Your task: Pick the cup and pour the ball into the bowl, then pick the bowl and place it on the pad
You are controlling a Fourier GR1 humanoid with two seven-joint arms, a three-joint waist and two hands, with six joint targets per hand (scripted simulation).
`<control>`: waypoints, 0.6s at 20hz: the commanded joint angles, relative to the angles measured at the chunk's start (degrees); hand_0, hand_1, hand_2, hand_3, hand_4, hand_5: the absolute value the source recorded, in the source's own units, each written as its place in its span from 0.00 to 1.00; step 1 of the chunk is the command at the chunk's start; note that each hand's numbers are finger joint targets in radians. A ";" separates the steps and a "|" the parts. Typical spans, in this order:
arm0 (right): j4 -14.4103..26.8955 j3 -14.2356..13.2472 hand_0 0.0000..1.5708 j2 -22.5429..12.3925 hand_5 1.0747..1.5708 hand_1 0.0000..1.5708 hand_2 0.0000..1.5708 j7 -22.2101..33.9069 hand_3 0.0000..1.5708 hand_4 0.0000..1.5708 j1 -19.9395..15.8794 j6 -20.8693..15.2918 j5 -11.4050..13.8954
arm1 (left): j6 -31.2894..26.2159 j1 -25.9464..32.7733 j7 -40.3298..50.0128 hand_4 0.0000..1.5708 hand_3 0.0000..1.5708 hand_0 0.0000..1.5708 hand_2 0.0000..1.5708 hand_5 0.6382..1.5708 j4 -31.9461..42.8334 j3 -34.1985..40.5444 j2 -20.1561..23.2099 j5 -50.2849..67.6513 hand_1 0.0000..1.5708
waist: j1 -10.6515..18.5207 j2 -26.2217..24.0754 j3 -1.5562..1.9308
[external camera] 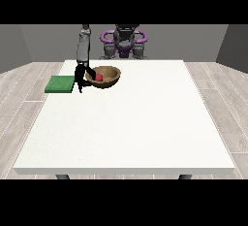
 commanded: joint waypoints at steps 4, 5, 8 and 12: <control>-5.21 5.76 1.00 -4.97 0.80 1.00 1.00 22.60 1.00 0.78 -2.74 -2.96 6.67 | -1.92 4.42 -4.33 0.00 0.00 0.00 0.00 0.98 8.09 1.19 0.74 -1.65 0.00 | -3.34 -4.24 1.51; -6.43 5.80 1.00 -6.77 0.77 1.00 1.00 25.62 1.00 0.80 -1.76 -2.39 7.15 | -2.95 6.82 -4.29 0.00 0.00 0.00 0.00 0.97 9.25 1.71 0.73 -1.19 0.00 | -3.14 -7.77 1.50; -11.10 7.92 1.00 -10.04 0.80 1.00 1.00 34.14 1.00 0.80 -6.79 0.52 8.09 | -1.52 7.59 -7.53 0.00 0.00 0.00 0.00 0.97 12.69 2.47 2.19 -3.24 0.00 | -7.57 -7.24 1.55; -7.66 5.41 1.00 -8.90 0.83 1.00 1.00 32.26 1.00 0.80 -9.36 0.36 6.02 | -5.14 7.05 -7.84 0.00 0.00 0.00 0.00 0.97 14.30 4.85 7.15 -1.19 0.00 | -7.89 -4.19 1.72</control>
